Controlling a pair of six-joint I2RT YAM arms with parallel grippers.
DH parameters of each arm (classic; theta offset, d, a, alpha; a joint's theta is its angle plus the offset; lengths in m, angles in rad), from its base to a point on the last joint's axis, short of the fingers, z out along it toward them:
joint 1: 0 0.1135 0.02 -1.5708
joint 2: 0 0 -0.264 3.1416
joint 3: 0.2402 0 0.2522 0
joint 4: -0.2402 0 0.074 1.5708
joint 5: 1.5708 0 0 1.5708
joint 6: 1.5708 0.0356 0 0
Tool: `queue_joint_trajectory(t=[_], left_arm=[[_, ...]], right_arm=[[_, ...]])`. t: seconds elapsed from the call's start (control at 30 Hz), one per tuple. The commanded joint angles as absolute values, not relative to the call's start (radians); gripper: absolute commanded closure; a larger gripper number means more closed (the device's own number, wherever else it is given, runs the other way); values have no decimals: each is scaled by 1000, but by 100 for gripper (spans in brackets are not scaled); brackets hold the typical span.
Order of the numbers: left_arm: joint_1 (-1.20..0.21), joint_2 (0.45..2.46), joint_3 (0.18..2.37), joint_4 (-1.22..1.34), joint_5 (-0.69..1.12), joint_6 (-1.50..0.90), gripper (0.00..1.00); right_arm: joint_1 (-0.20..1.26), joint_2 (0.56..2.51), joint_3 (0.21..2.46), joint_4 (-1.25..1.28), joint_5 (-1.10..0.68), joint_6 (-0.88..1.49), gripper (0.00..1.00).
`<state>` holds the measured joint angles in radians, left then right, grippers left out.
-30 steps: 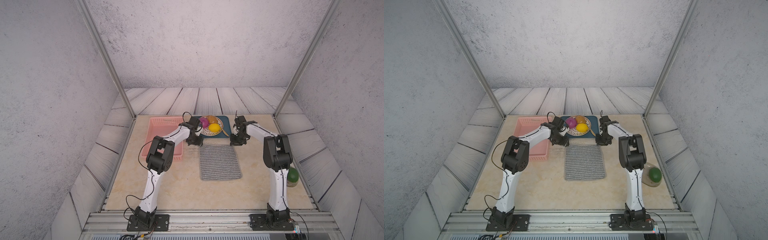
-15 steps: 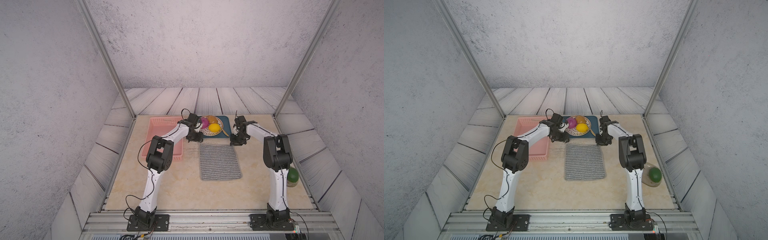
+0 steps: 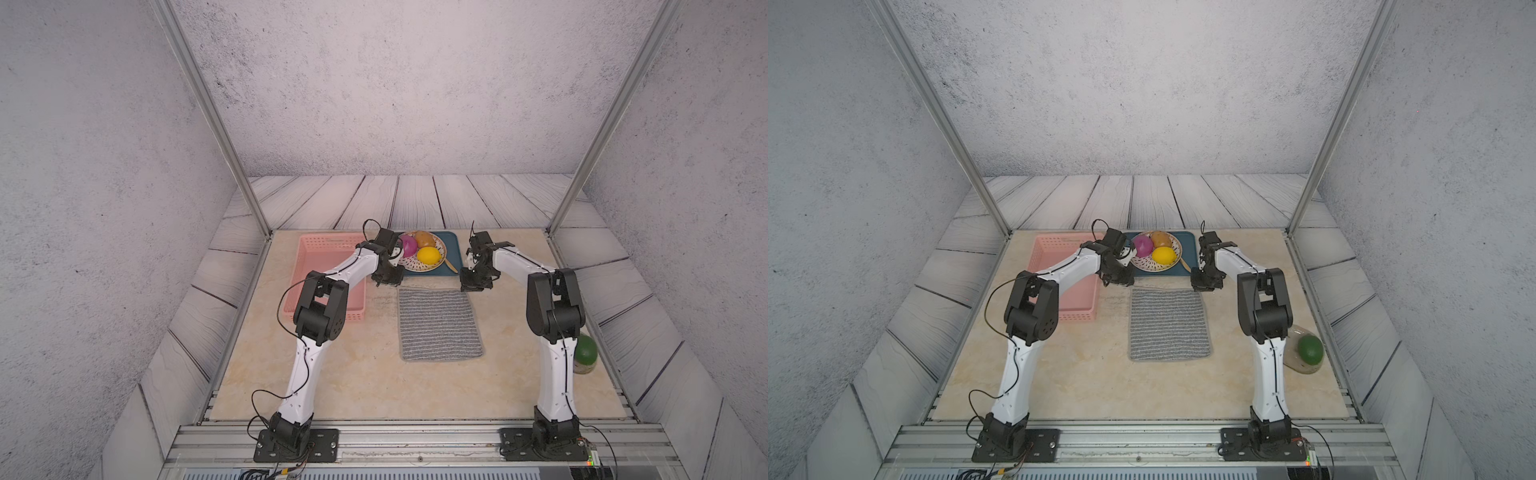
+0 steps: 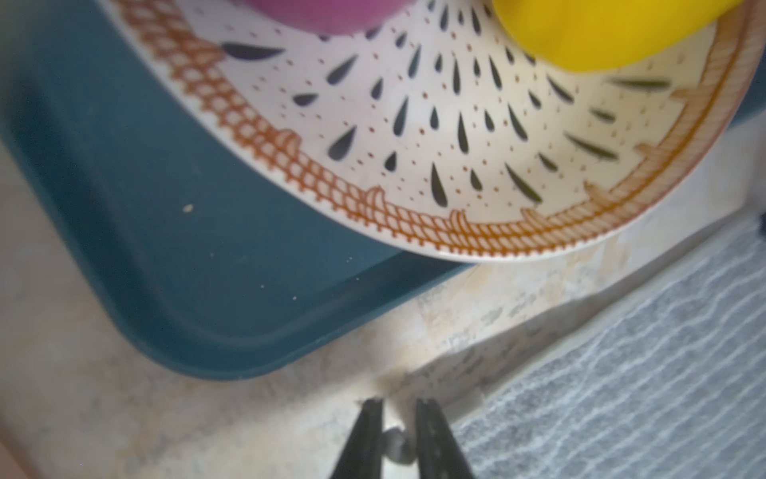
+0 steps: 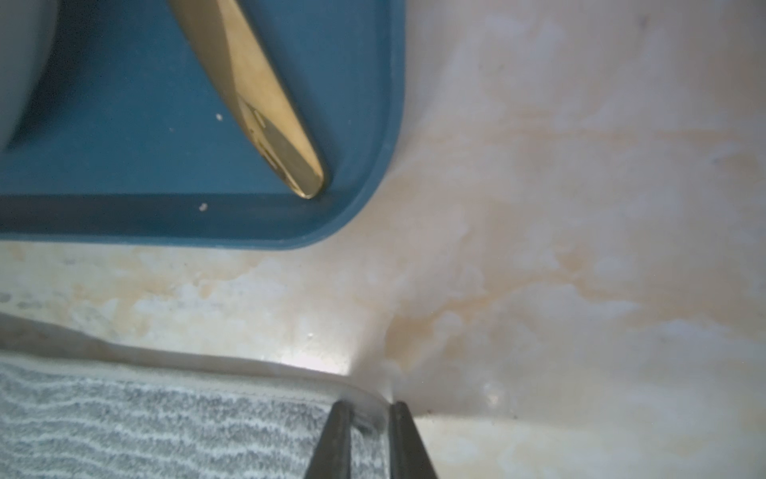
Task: Fold the square dishcloth
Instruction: Fold the cleaning item at the center of the board.
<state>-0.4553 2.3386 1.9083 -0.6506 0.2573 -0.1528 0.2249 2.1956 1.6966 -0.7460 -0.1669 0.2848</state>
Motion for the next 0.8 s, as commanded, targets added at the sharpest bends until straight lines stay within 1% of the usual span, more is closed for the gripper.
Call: queue_joint_trajectory(t=[0.0,0.03,0.1,0.17,0.4,0.77], left_arm=[[-451,2350,1898,-664,255,-151,98],[-451,2344,1897,-663,257,-152,100],[-451,2329,1891,-657,264,-155,100],[-451,2307,1877,-641,274,-160,100],[-450,2236,1838,-595,291,-170,100],[-451,2192,1798,-544,331,-178,100]], right_arm=[[220,2216,1688,-748,-171,293,92],[220,2213,1687,-746,-168,292,95],[220,2203,1685,-739,-159,289,99],[221,2187,1672,-726,-149,287,100],[220,2126,1622,-672,-123,284,100],[220,2083,1579,-623,-110,285,100]])
